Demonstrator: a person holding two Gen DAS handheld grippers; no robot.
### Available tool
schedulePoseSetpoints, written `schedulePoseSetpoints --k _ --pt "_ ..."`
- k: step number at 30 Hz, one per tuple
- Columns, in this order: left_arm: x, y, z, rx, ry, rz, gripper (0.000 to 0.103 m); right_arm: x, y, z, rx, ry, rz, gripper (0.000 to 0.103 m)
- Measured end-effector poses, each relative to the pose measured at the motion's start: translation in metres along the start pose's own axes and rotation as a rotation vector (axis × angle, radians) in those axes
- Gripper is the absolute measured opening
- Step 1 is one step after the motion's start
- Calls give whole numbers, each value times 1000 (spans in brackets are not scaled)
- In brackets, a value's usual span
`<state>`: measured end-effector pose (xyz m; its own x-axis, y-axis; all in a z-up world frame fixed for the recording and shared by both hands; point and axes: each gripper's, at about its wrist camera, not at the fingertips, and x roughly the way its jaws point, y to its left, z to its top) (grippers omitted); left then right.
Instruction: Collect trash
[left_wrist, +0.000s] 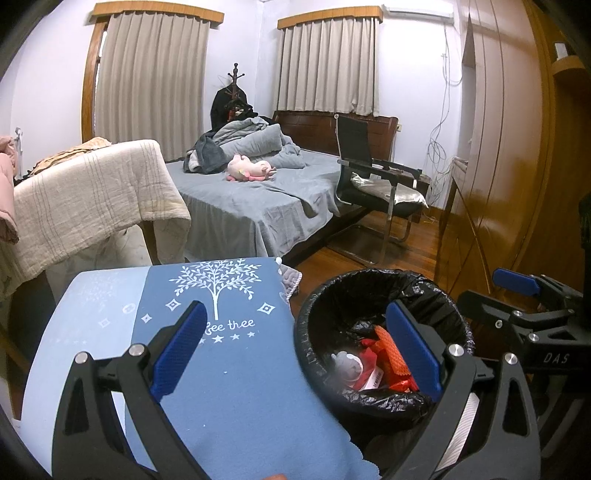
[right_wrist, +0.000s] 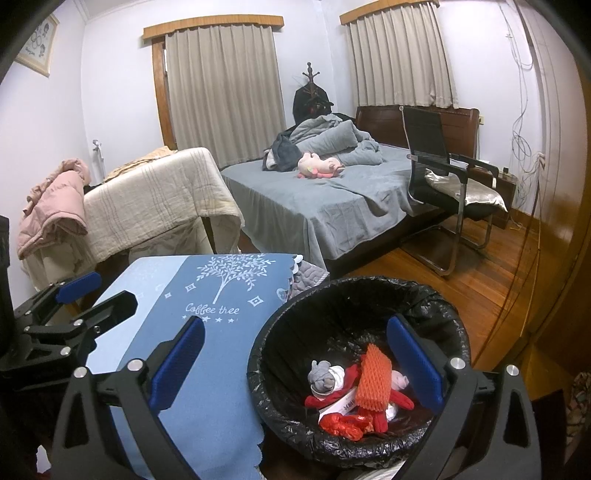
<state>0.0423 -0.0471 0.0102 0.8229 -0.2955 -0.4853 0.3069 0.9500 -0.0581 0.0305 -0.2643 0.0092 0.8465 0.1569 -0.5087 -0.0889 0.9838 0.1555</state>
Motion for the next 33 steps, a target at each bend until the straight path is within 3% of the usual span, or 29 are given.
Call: schedulePoseSetpoints --k 33 --pt "1 0 0 0 3 0 95 0 1 1 -1 0 -1 97"
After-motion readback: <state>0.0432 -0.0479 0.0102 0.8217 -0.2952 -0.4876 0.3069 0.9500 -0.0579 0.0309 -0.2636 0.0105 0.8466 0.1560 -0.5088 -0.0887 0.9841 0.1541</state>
